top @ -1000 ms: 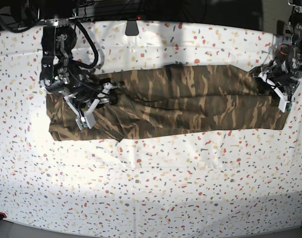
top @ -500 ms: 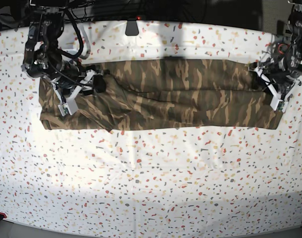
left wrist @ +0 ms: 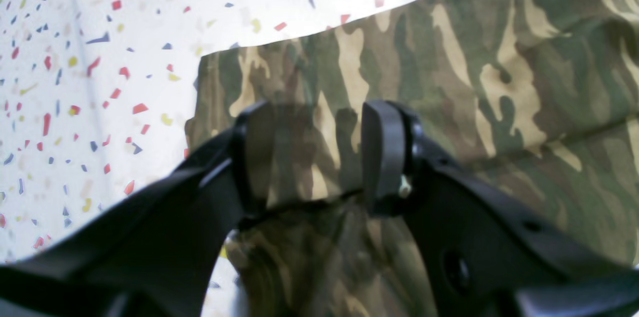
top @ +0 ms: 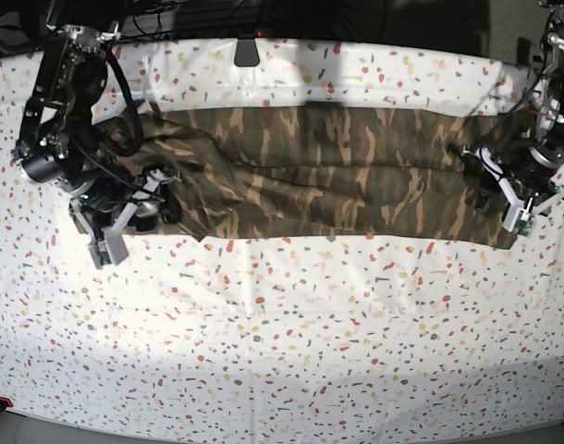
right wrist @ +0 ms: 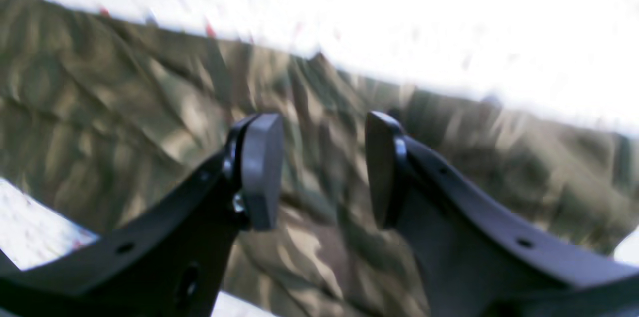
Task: Fold the T-shirt properly
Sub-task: 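Slide the left gripper along the strip end and regrip it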
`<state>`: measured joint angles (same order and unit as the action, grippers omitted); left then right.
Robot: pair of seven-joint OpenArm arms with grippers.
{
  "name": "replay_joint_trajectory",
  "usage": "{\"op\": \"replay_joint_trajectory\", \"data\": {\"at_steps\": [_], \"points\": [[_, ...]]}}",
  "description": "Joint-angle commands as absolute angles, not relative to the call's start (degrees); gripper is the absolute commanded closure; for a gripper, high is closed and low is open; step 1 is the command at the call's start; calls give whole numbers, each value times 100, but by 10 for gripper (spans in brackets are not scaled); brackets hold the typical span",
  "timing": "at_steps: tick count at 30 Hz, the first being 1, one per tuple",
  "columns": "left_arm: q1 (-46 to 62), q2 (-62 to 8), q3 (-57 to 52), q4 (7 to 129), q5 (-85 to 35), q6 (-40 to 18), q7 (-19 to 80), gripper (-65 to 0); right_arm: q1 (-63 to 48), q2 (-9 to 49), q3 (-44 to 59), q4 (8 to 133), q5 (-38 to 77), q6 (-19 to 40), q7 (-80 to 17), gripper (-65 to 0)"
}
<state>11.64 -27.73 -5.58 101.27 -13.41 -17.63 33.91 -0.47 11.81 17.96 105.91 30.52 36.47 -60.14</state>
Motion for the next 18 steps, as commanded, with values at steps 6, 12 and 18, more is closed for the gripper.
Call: {"op": "replay_joint_trajectory", "data": {"at_steps": [6,12,18], "points": [[1011,-2864,-598,10193,-429,-755,2829,-275,191,1234,1804,10842,3704,3667,-6071,-276],[836,-2882,-602,10127,-558,-746,3813,-275,187,1236,1804,10842,3800,3671,-6195,-276],[397,-3142,-602,8558,-1267,-749,3597,-276,187,1236,1804,10842,3988,3675,-6298,-276]]}}
